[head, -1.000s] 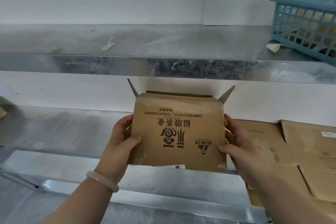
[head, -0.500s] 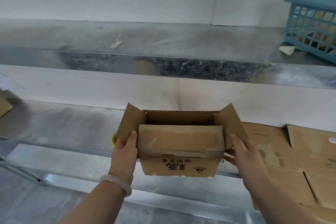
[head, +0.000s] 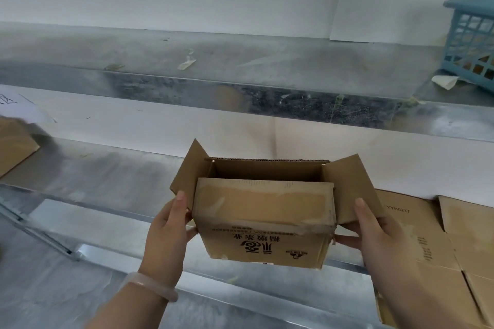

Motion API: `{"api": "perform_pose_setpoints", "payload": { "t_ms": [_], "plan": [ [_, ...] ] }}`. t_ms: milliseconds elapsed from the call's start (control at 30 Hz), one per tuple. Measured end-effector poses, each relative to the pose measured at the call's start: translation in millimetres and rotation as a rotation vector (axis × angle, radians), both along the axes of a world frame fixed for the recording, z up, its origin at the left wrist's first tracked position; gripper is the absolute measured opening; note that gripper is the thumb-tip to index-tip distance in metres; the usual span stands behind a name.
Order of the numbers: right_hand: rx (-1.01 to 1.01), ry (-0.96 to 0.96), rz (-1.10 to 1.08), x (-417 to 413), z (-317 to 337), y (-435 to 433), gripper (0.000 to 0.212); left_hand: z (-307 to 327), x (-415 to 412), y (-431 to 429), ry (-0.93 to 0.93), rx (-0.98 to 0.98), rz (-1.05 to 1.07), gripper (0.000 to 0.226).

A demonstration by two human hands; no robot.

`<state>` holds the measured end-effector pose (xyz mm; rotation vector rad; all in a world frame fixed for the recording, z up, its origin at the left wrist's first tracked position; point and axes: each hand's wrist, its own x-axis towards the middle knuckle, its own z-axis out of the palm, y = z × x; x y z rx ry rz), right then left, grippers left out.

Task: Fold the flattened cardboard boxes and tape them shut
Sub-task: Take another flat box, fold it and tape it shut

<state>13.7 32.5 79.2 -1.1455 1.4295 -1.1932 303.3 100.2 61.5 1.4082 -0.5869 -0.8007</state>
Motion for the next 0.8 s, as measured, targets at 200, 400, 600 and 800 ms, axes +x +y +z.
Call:
{"api": "perform_pose_setpoints", "payload": {
  "t_ms": [200,400,600,800],
  "plan": [
    [-0.074,0.072,0.109,57,30,3,0.05,23,40,31,-0.149,-0.065,0.222,0.034],
    [-0.121,0.156,0.353,151,32,0,0.03,30,116,66,-0.2,-0.033,0.417,0.03],
    [-0.152,0.288,0.479,272,21,8,0.033,26,210,112,-0.182,0.022,0.472,0.034],
    [-0.153,0.374,0.605,415,16,23,0.049,18,321,155,-0.169,0.116,0.523,0.039]
  ]
}}
